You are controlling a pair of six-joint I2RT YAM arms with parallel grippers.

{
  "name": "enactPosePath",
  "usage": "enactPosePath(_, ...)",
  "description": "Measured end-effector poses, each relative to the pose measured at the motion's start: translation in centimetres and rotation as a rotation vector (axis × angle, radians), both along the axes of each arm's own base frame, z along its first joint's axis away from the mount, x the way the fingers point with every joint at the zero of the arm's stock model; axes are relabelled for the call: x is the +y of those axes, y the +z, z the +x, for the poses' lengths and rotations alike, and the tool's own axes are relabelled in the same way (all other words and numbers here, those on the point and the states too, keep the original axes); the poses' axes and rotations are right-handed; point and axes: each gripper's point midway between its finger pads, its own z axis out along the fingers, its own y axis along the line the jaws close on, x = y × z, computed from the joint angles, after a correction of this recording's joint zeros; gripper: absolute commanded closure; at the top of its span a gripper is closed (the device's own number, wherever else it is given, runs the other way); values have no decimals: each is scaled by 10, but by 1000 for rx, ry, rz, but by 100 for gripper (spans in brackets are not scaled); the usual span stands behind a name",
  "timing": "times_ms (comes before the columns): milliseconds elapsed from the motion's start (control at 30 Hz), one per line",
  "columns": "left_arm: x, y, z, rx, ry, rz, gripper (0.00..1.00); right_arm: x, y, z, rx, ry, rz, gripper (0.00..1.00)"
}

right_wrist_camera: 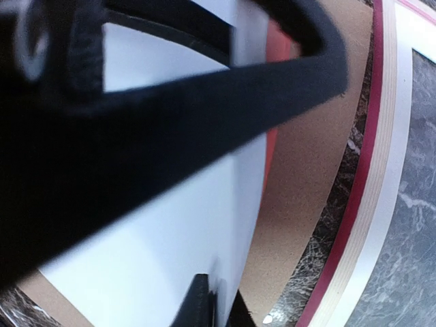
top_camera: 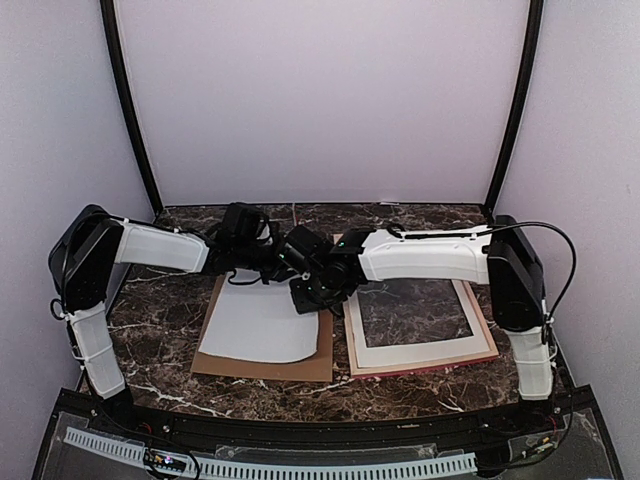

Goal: Put the photo into the frame
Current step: Turn over the photo.

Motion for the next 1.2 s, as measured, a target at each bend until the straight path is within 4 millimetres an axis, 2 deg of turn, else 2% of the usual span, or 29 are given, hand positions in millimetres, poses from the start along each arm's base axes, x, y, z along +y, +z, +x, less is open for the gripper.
enactPosePath(33,0,0,0,-3,-3,1,61,-1,0,0,0,-2,-5,100)
enactPosePath(200,0,0,-2,-5,-22,11,45,-10,0,4,-13,-23,-21,100)
enactPosePath(233,-1,1,-3,-9,-34,8,39,-14,2,5,-12,-26,-17,100)
enactPosePath(333,-3,13,-3,-35,-67,-6,27,-29,3,3,-4,-31,-14,100)
enactPosePath(433,2,36,-5,-87,-107,-19,23,-52,6,0,14,-34,-12,100)
enactPosePath(600,19,106,0,-259,-159,-47,22,-109,20,-1,41,-54,9,100)
enactPosePath(667,29,133,0,-335,-169,-39,22,-144,30,-1,50,-75,16,100)
enactPosePath(733,37,153,-2,-399,-175,-18,22,-179,45,3,37,-114,20,100)
enactPosePath(800,42,163,-5,-440,-185,8,22,-211,61,8,19,-159,30,100)
enactPosePath(900,46,159,-8,-453,-196,52,22,-247,78,13,0,-206,36,100)
enactPosePath(967,48,152,-9,-443,-199,79,21,-264,80,14,2,-222,18,100)
enactPosePath(1033,50,147,-10,-433,-203,97,21,-276,75,15,24,-221,-15,100)
enactPosePath(1200,51,140,-11,-420,-212,119,21,-289,48,12,103,-175,-109,100)
